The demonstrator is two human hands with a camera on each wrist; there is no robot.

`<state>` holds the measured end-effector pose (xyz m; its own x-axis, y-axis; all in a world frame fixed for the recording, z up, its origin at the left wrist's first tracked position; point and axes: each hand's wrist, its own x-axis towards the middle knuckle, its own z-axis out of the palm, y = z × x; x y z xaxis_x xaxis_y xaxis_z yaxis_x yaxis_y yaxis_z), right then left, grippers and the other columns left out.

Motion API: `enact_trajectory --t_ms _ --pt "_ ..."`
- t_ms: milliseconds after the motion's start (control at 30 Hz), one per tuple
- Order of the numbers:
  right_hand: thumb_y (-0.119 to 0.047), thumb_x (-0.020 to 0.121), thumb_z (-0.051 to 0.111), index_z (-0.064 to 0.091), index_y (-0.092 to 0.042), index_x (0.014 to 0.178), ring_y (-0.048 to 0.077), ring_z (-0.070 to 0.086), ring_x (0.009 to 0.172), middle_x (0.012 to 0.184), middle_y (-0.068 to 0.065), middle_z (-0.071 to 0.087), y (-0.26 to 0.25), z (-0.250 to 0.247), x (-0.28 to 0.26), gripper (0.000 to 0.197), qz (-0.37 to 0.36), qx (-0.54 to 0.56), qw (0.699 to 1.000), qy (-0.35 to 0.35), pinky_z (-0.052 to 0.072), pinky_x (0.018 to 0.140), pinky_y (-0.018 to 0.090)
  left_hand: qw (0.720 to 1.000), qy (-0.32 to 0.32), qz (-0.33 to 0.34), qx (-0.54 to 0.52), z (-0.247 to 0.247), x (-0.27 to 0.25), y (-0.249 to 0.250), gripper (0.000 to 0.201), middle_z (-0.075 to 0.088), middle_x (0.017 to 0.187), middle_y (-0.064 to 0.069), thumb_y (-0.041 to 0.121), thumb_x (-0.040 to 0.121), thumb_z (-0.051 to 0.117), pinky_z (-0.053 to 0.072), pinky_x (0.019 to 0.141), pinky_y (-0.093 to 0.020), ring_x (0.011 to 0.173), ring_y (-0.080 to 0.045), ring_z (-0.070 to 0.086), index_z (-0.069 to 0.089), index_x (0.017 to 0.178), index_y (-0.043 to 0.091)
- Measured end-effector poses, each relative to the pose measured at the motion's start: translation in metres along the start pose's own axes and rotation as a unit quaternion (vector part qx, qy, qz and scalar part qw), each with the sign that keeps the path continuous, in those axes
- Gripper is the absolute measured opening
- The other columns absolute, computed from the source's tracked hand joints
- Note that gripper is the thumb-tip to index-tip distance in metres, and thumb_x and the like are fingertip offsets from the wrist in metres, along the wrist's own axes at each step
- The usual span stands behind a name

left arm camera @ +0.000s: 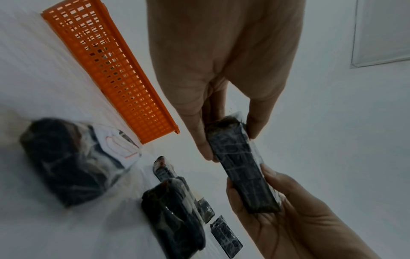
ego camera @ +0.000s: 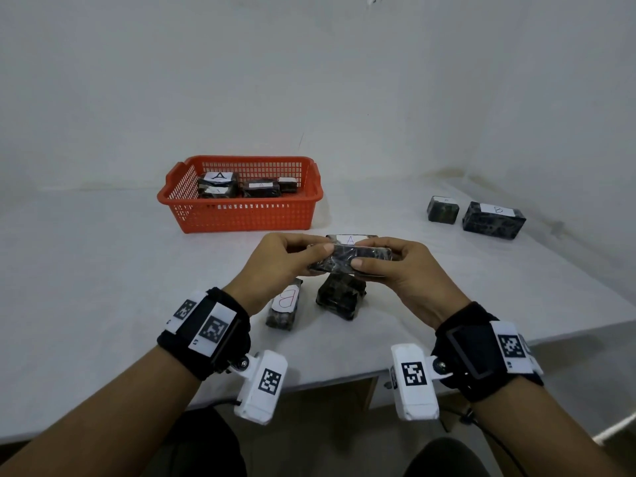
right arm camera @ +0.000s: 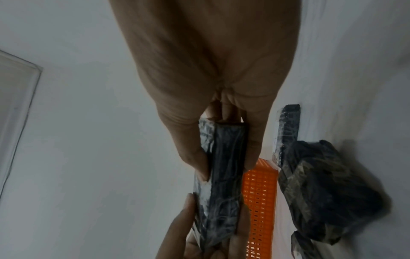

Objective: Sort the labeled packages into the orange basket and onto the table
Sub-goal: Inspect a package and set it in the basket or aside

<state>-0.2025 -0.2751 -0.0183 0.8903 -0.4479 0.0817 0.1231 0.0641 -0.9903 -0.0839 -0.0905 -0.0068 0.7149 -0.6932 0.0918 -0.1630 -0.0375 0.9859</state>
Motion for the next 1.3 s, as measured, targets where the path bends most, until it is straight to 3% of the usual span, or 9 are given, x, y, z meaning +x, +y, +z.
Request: enact_trajectory --t_ms 267,333,433,533,633,700,1033,1167,1300 --pt "0.009 0.096 0.057 0.067 0.007 0.120 0.030 0.073 0.104 0.119 0.026 0.073 -0.003 -0.008 -0.004 0.026 0.026 0.058 0.998 -0.025 0.063 0.088 0.035 0.998 -0.027 -0.016 -0.046 -0.005 0.003 -0.009 0.045 0.078 0.113 -0.014 0.038 0.077 0.077 0.036 0.113 -0.072 0.110 -0.033 0.074 0.079 0.114 0.012" --pt "0.008 0.096 0.057 0.069 0.005 0.118 0.031 0.073 0.104 0.118 0.025 0.073 -0.003 -0.009 -0.004 0.025 0.022 0.053 0.998 -0.018 0.062 0.089 0.036 0.998 -0.039 -0.019 -0.049 -0.005 0.004 -0.009 0.040 0.078 0.115 -0.015 0.031 0.083 0.076 0.040 0.114 -0.063 0.111 -0.032 0.074 0.077 0.117 0.011" --pt "0.005 0.097 0.057 0.071 0.004 0.112 0.028 0.073 0.101 0.112 0.019 0.076 -0.004 -0.008 -0.005 0.021 0.027 0.063 0.997 -0.018 0.063 0.085 0.034 0.999 -0.028 -0.015 -0.019 -0.005 0.006 -0.009 0.032 0.080 0.109 -0.012 0.019 0.087 0.074 0.050 0.091 -0.043 0.107 -0.033 0.076 0.076 0.118 0.012" --pt "0.003 0.099 0.055 0.072 0.003 0.108 0.027 0.073 0.101 0.111 0.016 0.076 -0.006 -0.009 -0.006 0.019 0.027 0.060 0.998 -0.015 0.063 0.083 0.035 0.999 -0.030 -0.018 -0.017 -0.004 0.005 -0.010 0.027 0.079 0.111 -0.013 0.005 0.094 0.070 0.056 0.092 -0.033 0.107 -0.033 0.075 0.074 0.120 0.008" --pt "0.005 0.099 0.055 0.072 0.003 0.109 0.029 0.073 0.100 0.113 0.023 0.074 -0.006 -0.010 -0.005 0.020 0.014 0.043 0.999 -0.003 0.063 0.083 0.035 0.998 -0.056 -0.017 -0.007 -0.006 0.004 -0.008 0.029 0.078 0.114 -0.012 0.009 0.092 0.074 0.057 0.097 -0.034 0.105 -0.023 0.075 0.075 0.120 0.011" --pt "0.006 0.097 0.057 0.071 0.003 0.111 0.028 0.072 0.097 0.107 0.021 0.075 -0.006 -0.012 -0.006 0.021 0.009 0.040 0.999 -0.003 0.063 0.082 0.034 0.996 -0.065 -0.003 0.057 -0.009 0.003 -0.003 0.028 0.080 0.106 -0.005 0.011 0.091 0.076 0.056 0.085 -0.029 0.090 -0.014 0.075 0.077 0.118 0.018" --pt "-0.015 0.091 0.067 0.066 0.001 0.127 0.030 0.068 0.114 0.123 0.023 0.069 -0.015 -0.012 -0.008 0.039 0.024 0.167 0.985 -0.045 0.056 0.103 0.038 0.993 -0.073 0.026 0.094 -0.010 0.004 0.003 0.041 0.080 0.103 0.003 0.000 0.085 0.081 0.057 0.078 -0.038 0.094 -0.018 0.076 0.071 0.120 0.019" --pt "-0.028 0.096 0.066 0.062 0.001 0.135 0.043 0.064 0.125 0.136 0.031 0.062 -0.014 -0.007 -0.012 0.049 0.104 0.155 0.980 -0.062 0.046 0.113 0.053 0.994 -0.046 0.056 0.087 -0.006 0.006 0.001 0.044 0.077 0.112 -0.001 -0.004 0.081 0.083 0.054 0.064 -0.016 0.097 -0.016 0.075 0.069 0.118 0.015" --pt "-0.029 0.098 0.064 0.055 0.004 0.140 0.049 0.062 0.125 0.136 0.032 0.062 -0.012 0.000 -0.014 0.054 0.129 0.172 0.974 -0.075 0.042 0.115 0.059 0.989 -0.018 0.093 0.109 -0.001 0.008 -0.005 0.046 0.076 0.113 0.003 -0.004 0.077 0.085 0.056 0.069 -0.014 0.102 -0.007 0.072 0.070 0.114 0.018"
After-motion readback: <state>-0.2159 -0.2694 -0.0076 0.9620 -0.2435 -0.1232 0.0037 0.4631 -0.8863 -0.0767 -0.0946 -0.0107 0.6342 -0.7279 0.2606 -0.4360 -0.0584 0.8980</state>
